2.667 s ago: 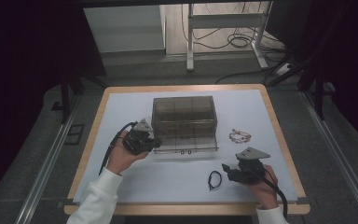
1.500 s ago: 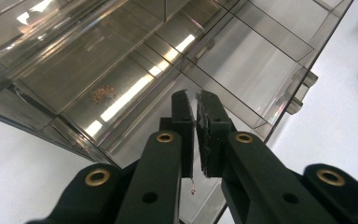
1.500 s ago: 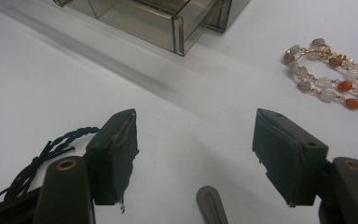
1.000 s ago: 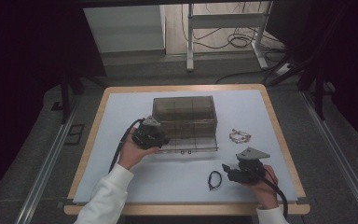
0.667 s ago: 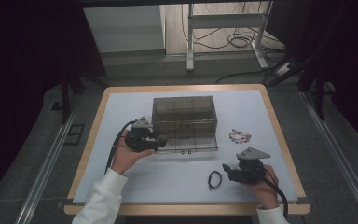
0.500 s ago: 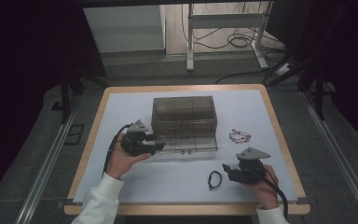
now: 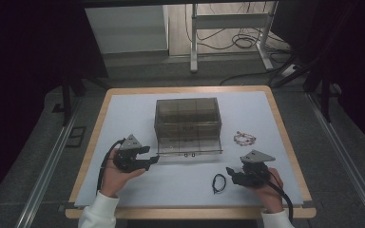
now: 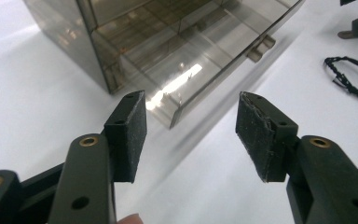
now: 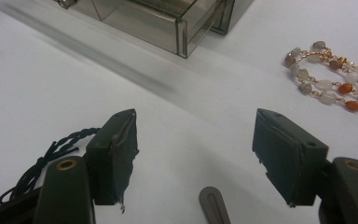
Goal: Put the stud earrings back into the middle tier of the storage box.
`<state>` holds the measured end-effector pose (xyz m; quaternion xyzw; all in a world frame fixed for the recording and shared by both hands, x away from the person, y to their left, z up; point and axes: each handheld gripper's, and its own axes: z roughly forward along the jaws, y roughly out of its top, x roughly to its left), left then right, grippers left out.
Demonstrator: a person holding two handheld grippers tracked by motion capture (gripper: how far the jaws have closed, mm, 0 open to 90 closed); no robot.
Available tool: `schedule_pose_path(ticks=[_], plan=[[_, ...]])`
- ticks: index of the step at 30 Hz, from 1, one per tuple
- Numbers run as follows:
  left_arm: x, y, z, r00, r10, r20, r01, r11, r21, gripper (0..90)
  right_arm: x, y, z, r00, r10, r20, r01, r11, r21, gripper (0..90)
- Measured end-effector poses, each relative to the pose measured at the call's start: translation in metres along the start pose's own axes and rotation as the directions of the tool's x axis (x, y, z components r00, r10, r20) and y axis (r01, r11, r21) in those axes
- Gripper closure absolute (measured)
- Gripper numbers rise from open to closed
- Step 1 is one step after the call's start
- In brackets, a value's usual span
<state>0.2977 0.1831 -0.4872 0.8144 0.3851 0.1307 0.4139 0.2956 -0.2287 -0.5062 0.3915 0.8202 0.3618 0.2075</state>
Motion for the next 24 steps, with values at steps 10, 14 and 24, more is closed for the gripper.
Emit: schedule_pose_path(ticks=[10, 14, 24], plan=[[0.002, -0.024, 0.001, 0.999, -0.018, -0.04, 0.019, 0.9992, 0.036, 42.3, 0.001, 0.0, 0.0, 1.0, 0.0, -0.001, 0.0, 1.0, 0.001, 30.8], [0.003, -0.029, 0.002, 0.9985, -0.021, -0.05, 0.023, 0.9987, 0.045, 42.2, 0.001, 0.0, 0.0, 1.0, 0.0, -0.001, 0.0, 1.0, 0.0, 30.8], [0.005, -0.039, 0.001, 0.9977, -0.033, -0.058, 0.036, 0.9981, 0.051, 41.8, 0.002, 0.0, 0.001, 1.0, -0.003, -0.005, 0.003, 1.0, 0.001, 30.8]])
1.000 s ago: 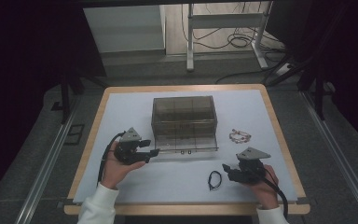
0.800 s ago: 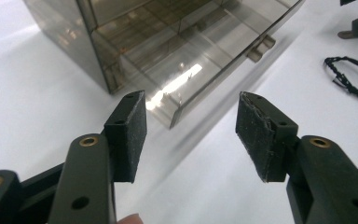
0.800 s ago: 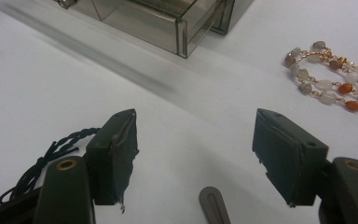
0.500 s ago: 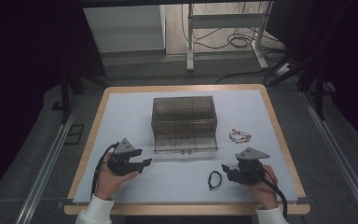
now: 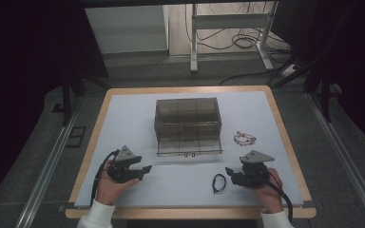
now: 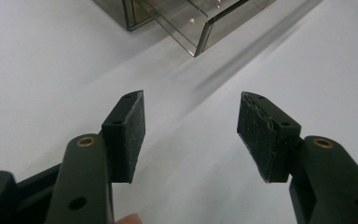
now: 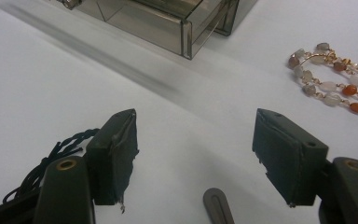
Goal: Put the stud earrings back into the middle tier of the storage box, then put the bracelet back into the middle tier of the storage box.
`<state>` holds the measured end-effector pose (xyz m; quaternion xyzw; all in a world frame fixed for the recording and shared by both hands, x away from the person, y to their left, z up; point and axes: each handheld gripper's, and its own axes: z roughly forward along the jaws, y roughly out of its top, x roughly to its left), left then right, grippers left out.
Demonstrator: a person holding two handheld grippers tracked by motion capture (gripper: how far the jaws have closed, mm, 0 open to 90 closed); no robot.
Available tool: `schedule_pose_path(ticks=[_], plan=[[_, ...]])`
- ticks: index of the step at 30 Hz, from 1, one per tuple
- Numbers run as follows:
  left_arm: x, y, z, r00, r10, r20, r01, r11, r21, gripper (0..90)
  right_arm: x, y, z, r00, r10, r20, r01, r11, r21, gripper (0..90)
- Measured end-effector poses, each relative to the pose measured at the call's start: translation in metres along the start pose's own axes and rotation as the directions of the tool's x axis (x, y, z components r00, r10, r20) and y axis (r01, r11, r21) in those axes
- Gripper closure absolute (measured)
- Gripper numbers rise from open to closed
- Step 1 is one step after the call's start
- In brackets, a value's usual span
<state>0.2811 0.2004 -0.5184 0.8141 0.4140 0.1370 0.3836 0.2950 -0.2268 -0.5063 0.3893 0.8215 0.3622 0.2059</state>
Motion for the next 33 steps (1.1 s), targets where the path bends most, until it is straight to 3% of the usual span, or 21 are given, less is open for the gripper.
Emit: schedule_pose_path(ticks=[33], plan=[[0.003, -0.006, 0.004, 0.9999, -0.009, 0.008, 0.009, 0.9996, 0.026, 38.6, 0.001, 0.011, -0.009, 0.9999, -0.001, 0.013, 0.002, 1.0, -0.017, 30.9]])
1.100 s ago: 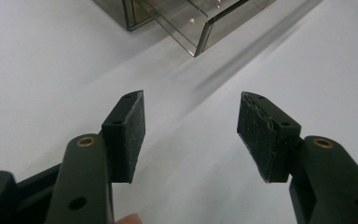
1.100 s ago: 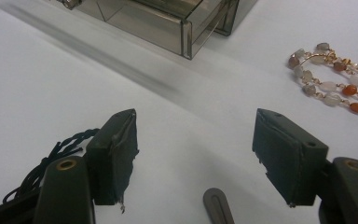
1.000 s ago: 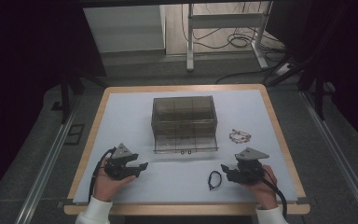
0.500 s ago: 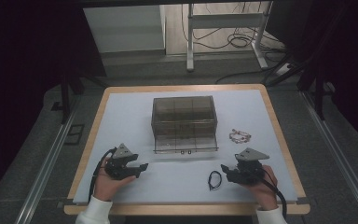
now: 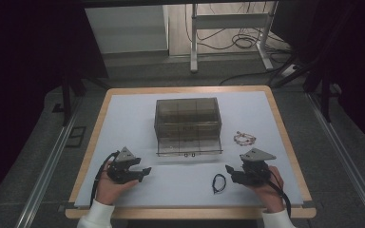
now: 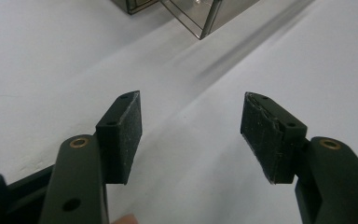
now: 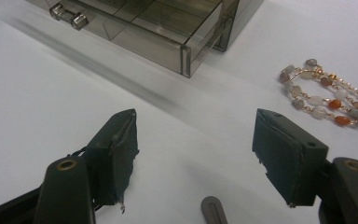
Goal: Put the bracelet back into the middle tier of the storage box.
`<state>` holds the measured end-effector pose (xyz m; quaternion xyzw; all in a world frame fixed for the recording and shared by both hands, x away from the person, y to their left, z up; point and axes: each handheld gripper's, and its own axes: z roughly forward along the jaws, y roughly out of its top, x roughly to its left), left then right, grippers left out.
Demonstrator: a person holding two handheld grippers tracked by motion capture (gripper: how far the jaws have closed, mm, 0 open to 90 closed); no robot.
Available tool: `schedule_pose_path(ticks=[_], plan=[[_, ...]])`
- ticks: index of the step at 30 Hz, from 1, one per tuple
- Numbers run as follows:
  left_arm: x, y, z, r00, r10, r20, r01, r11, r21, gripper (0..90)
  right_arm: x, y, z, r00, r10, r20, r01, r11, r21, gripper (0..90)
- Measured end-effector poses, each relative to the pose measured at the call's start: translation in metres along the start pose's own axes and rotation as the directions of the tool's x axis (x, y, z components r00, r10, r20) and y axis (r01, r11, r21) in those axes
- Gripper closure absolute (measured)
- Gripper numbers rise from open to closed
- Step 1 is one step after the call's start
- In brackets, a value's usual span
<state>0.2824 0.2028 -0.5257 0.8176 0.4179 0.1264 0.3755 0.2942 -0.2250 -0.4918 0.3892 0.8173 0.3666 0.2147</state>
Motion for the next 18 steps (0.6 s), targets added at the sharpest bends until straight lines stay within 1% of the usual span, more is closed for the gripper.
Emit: schedule_pose_path(ticks=[4, 7, 11, 14, 18], plan=[[0.002, -0.001, -0.002, 1.0, -0.005, -0.004, 0.005, 1.0, -0.004, 38.6, -0.005, 0.004, -0.002, 0.9999, 0.012, -0.007, -0.012, 1.0, 0.0, 30.9], [0.002, -0.002, -0.002, 1.0, -0.005, -0.006, 0.005, 1.0, -0.004, 38.2, -0.009, 0.007, -0.004, 0.9999, 0.016, -0.004, -0.016, 1.0, 0.001, 30.9], [0.003, -0.002, -0.006, 0.9997, -0.009, 0.022, 0.01, 0.9997, -0.024, 38.1, -0.015, 0.012, -0.007, 0.9996, 0.03, -0.004, -0.03, 1.0, -0.004, 31.0], [0.003, -0.002, -0.007, 0.9998, -0.012, 0.016, 0.012, 0.9996, -0.027, 38.1, -0.022, 0.015, -0.008, 0.9991, 0.042, -0.008, -0.042, 0.999, -0.002, 31.0], [0.003, -0.002, -0.006, 0.9999, -0.01, 0.007, 0.01, 0.9997, -0.024, 38.0, -0.029, 0.018, -0.008, 0.9988, 0.048, -0.002, -0.048, 0.999, 0.008, 31.1]])
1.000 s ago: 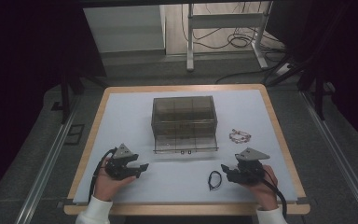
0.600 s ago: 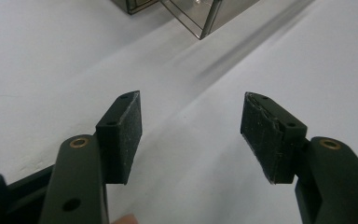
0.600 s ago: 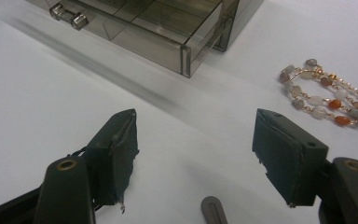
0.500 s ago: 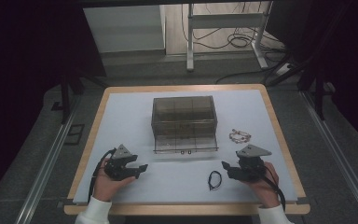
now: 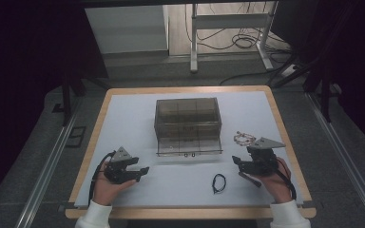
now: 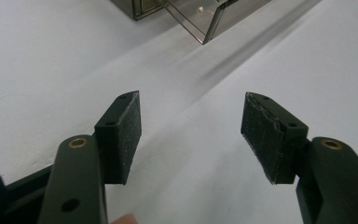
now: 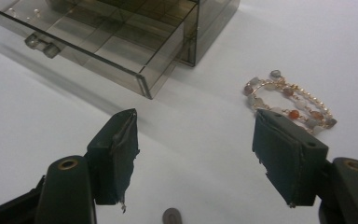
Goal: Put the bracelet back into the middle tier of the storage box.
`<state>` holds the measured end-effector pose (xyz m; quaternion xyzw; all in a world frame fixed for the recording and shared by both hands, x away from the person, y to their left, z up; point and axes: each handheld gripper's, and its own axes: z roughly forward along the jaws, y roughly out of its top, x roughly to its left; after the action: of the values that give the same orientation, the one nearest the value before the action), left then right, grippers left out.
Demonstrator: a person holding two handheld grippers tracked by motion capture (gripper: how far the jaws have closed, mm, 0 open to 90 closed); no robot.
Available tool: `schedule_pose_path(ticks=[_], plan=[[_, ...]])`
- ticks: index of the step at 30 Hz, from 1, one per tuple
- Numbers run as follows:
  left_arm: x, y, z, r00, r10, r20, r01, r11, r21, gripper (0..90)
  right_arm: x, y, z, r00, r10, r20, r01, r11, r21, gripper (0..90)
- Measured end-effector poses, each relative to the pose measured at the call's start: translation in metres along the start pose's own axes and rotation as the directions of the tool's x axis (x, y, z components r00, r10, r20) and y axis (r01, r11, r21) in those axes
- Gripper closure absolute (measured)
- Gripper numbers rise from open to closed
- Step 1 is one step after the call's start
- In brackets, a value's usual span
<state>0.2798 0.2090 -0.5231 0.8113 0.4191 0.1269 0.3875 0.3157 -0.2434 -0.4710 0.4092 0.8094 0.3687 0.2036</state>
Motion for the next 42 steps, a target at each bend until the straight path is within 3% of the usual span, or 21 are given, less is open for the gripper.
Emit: schedule_pose_path(ticks=[17, 29, 42], plan=[[0.003, -0.002, -0.001, 1.0, -0.004, -0.005, 0.004, 1.0, 0.005, 37.6, -0.021, 0.027, 0.004, 0.9999, 0.0, 0.012, -0.001, 1.0, 0.025, 31.1], [0.004, -0.003, -0.001, 1.0, -0.005, -0.007, 0.005, 1.0, 0.005, 37.6, -0.04, 0.038, 0.018, 0.9993, -0.006, 0.037, 0.002, 0.995, 0.103, 31.4], [0.004, -0.004, 0.0, 0.9999, -0.007, -0.007, 0.008, 0.9999, 0.007, 37.5, -0.066, 0.039, 0.037, 0.9954, 0.037, 0.088, -0.052, 0.983, 0.174, 31.3]])
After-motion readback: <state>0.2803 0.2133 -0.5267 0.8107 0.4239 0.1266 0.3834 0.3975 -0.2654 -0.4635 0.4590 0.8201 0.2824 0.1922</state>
